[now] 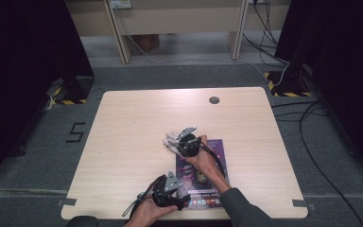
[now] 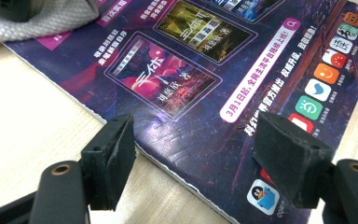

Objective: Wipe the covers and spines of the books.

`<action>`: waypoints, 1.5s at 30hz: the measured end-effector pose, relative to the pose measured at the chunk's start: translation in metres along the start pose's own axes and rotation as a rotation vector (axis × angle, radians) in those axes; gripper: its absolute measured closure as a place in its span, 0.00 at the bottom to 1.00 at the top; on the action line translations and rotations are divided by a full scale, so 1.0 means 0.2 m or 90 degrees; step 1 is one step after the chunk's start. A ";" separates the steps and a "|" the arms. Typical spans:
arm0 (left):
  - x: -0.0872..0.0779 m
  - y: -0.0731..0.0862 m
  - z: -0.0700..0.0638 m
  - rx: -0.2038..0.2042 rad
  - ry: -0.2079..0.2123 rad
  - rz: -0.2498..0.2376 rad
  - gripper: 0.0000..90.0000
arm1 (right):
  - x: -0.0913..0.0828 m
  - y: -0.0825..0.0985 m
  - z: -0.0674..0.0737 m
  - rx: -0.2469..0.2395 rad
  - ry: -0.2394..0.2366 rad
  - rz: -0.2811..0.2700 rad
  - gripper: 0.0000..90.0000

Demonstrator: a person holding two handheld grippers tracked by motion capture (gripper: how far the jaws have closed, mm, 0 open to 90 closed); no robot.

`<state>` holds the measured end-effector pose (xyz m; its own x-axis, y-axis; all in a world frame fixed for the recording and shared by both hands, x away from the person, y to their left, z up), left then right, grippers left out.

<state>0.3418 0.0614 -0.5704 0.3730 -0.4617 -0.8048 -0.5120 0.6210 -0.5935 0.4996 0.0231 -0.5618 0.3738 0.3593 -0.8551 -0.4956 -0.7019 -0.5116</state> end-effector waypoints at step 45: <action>0.00 0.00 0.00 0.000 -0.001 -0.001 0.32 | -0.25 0.48 -0.52 0.155 0.092 0.020 0.86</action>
<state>0.3417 0.0614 -0.5704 0.3755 -0.4619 -0.8035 -0.5116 0.6196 -0.5953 0.5140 -0.1266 -0.5588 0.4546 0.2366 -0.8587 -0.6755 -0.5368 -0.5055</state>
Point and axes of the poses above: each handheld gripper's, and its own axes: x roughly forward along the jaws, y roughly out of its underside, z roughly to its left, the point moved 9 cm from there along x, roughly forward along the jaws, and after that the axes turned 9 degrees about z, right-handed, at the moved point
